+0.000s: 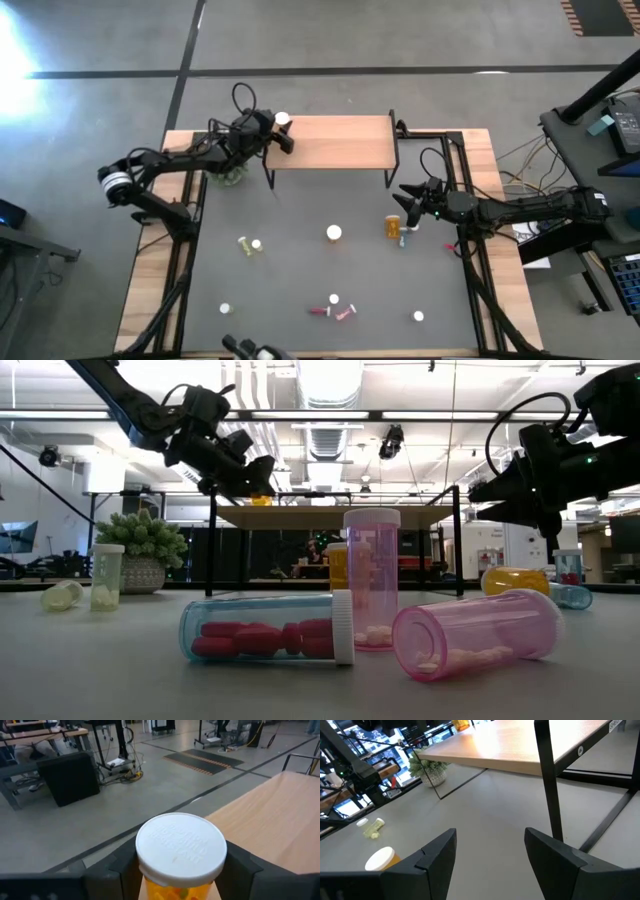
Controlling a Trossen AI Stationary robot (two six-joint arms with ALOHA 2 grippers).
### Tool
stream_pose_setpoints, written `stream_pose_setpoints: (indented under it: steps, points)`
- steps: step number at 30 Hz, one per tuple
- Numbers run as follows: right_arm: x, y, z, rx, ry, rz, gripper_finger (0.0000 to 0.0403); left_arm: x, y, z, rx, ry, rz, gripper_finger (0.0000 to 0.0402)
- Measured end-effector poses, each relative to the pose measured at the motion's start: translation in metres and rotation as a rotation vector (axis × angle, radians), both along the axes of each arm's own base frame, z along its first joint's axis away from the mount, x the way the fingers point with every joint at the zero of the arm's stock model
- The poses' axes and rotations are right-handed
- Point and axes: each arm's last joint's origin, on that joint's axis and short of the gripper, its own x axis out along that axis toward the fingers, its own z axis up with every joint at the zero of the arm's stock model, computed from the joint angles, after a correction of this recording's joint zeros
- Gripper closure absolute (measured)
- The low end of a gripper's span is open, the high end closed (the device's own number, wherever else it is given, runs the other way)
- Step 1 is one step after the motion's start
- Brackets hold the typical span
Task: Pick and place medicine bottles onto shelf by color
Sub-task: Put the left orange pill bottle on the shelf
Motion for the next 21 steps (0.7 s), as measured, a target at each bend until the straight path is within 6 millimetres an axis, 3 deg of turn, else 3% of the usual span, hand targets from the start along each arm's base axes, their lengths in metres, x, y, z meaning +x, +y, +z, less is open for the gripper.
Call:
stream_pose_setpoints:
  steps: [21]
  points:
    - [0.0, 0.0, 0.0, 0.0, 0.0, 0.0, 0.0179, 0.0084, 0.0087, -0.0095, 0.011, -0.018, 0.038, 0.0224]
